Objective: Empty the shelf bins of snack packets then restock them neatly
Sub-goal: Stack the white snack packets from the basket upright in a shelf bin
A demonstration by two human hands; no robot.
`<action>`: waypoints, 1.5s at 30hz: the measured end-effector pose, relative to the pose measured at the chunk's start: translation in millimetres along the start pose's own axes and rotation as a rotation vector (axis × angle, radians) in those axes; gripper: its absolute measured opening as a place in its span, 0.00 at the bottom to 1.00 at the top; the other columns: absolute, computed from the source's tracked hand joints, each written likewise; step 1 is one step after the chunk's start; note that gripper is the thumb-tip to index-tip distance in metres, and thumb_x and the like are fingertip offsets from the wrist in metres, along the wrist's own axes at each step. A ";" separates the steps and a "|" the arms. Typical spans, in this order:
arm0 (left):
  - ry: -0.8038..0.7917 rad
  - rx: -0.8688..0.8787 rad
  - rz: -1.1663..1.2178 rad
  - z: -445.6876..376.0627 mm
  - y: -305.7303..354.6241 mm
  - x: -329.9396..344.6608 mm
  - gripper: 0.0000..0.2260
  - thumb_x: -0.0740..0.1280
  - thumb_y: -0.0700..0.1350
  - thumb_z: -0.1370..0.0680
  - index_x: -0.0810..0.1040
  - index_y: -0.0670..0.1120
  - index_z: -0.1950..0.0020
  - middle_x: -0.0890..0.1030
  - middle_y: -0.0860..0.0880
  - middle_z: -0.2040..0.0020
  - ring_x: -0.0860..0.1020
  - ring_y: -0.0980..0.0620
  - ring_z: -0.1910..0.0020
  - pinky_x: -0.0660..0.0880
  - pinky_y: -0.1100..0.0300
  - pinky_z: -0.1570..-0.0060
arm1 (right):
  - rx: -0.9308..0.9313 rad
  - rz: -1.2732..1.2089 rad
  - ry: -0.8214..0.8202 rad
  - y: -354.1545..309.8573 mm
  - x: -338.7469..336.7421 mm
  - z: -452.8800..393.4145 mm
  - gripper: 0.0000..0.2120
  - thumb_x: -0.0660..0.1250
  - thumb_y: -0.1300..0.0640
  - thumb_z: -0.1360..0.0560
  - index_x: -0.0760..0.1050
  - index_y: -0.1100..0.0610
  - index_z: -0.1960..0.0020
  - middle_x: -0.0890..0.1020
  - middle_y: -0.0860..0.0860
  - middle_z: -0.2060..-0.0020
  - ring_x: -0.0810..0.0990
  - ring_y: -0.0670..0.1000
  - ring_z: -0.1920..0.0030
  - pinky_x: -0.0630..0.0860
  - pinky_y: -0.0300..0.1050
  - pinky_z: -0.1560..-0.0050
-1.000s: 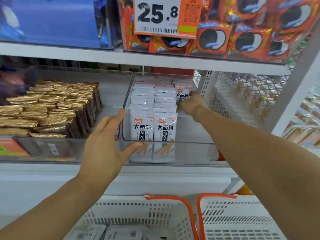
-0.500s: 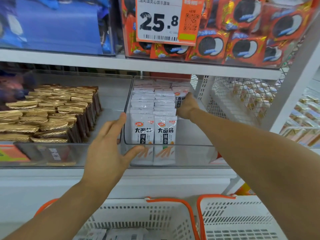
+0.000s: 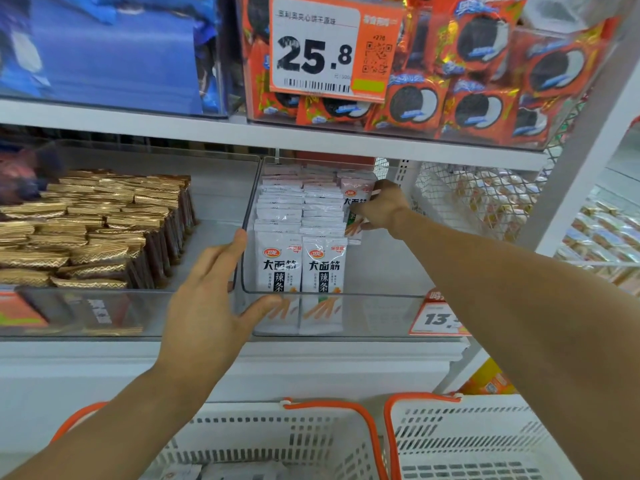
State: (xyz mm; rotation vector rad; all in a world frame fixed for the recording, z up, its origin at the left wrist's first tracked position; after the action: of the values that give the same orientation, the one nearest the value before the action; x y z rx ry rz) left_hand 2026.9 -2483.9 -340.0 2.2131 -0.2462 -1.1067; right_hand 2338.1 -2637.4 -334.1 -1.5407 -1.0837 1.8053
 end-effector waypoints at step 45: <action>-1.120 -0.474 -0.384 271.5 -208.6 49.2 0.29 0.69 0.52 0.21 0.64 0.47 0.23 0.64 0.44 0.25 0.67 0.43 0.28 0.66 0.51 0.31 | 0.227 0.240 -0.779 246.1 295.2 398.5 0.44 0.77 0.43 0.29 0.58 0.48 0.21 0.54 0.53 0.21 0.66 0.58 0.26 0.73 0.53 0.32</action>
State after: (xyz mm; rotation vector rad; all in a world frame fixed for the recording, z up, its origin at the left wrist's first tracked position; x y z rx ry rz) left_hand 1824.9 -2469.0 -620.4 1.0576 0.0019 -2.2530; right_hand 1914.2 -2625.7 -690.0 -0.8547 -0.9759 2.6988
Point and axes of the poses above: each hand's wrist, its own z-axis away from the middle knuckle, its own x-axis out of the palm, y = z × x, the point moved 7 cm from there along -z, towards the middle knuckle
